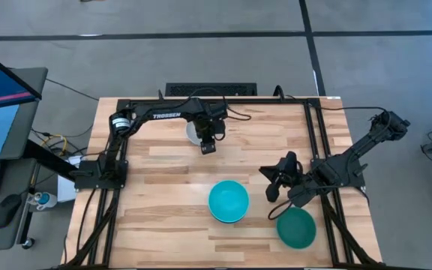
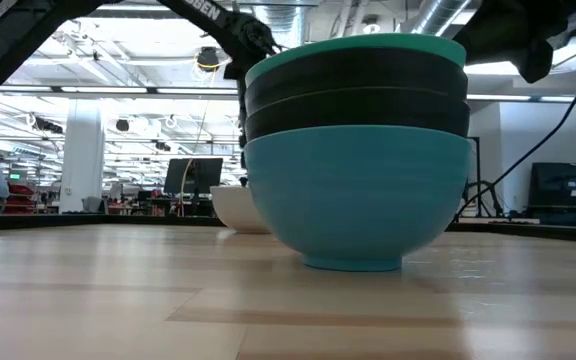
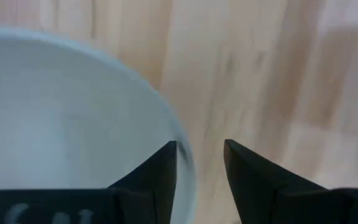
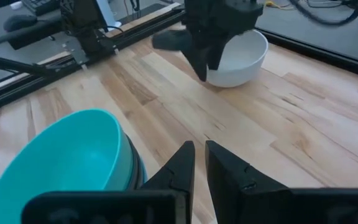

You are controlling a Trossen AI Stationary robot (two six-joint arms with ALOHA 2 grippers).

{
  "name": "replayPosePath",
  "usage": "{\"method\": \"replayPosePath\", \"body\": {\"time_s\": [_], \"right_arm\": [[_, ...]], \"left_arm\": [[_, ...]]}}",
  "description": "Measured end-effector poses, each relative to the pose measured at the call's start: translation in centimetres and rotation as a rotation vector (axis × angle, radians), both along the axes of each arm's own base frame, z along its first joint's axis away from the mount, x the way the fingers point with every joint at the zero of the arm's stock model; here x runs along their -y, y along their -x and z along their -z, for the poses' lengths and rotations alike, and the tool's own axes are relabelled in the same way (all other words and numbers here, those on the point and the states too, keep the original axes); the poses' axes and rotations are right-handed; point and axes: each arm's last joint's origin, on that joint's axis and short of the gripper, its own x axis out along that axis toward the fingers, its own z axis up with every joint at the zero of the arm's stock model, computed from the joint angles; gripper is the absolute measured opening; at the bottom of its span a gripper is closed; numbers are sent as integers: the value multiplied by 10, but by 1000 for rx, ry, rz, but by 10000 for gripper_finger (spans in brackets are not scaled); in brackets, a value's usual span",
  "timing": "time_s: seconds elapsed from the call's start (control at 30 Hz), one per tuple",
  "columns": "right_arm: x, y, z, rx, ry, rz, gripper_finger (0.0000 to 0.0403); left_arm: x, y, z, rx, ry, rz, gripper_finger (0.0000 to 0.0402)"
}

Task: Nest bowls inside each other
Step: Stack the white bowl on top of the light blue bowl

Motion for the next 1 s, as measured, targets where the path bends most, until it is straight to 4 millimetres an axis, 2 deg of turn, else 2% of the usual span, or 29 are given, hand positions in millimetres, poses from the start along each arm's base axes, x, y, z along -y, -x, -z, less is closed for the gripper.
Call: {"method": "replayPosePath", "body": {"time_s": [0.1,0.4,0.47,0.67,0.87,1.0], "right_arm": [[0,0,0,3,-3,0,61],[0,-1,-1,9,-6,0,61],[0,-1,-1,10,-7,0,61],[0,-1,-1,10,-7,0,61],[0,-1,-1,8,-6,0,61],[-2,3,2,-23,17,-18,61]], "left_arm": [[-5,3,10,-10,-18,-35,125],[-11,3,2,33,-36,-55,120],[-11,3,2,36,-39,-48,103],[-11,4,2,33,-47,-17,12],[-4,1,2,24,-76,0,5],[7,1,-3,6,-71,40,3]]}}
